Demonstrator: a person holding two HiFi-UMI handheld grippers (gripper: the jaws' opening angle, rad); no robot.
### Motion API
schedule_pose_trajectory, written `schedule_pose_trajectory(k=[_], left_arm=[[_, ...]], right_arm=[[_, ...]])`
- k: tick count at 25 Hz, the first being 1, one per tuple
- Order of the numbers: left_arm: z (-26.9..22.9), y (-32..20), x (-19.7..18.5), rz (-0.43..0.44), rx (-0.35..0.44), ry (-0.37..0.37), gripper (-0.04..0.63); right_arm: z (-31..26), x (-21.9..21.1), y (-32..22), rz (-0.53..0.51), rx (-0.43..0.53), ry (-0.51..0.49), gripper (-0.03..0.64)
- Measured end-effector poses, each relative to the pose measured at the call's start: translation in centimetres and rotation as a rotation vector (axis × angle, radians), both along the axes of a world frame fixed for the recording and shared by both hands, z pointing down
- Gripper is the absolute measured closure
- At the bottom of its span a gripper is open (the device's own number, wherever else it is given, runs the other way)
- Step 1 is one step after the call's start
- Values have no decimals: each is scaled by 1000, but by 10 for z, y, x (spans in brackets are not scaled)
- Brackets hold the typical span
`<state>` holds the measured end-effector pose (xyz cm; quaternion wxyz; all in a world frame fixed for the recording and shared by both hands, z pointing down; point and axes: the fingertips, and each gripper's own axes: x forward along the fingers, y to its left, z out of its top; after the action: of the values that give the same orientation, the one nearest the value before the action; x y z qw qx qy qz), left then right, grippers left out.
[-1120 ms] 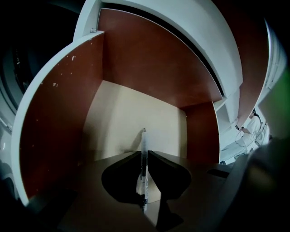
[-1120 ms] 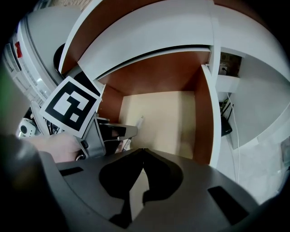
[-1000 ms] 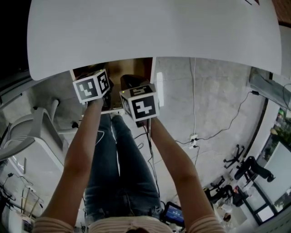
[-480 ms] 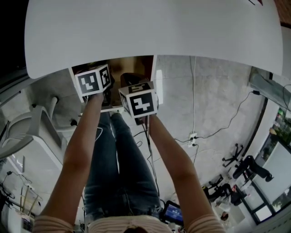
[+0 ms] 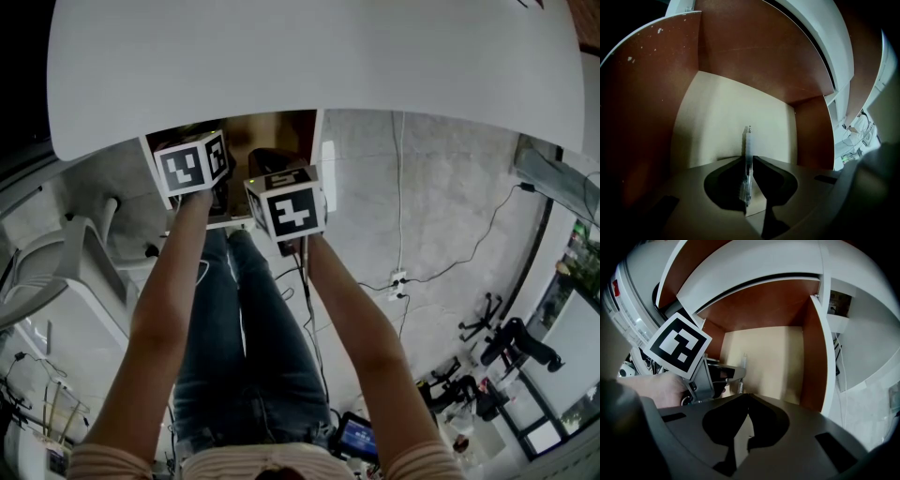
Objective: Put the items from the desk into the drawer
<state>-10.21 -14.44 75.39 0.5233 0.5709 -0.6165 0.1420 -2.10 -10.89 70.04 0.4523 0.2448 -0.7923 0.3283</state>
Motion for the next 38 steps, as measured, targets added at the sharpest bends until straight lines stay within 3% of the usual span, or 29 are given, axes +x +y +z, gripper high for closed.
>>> schedule_pose_trajectory(k=[12,19,26,35,38], left_arm=[[-11,-4,1,-27,47,26,545],[-35,-4,-2,-23,110,13,548],[-72,6,3,15,162,-1,584],[-132,25,6,62,202,-31,584],[-159,29,4,69,252,-56,584]], right_arm=[[-5,9,-2,12,16,-6,600],[-27,5,-14,64,54,-66,600],[-56,3,-14,88,73,-105,600],[-100,12,-10,109,118,-138,600],[-120,11,-9,114,143,-168,600]])
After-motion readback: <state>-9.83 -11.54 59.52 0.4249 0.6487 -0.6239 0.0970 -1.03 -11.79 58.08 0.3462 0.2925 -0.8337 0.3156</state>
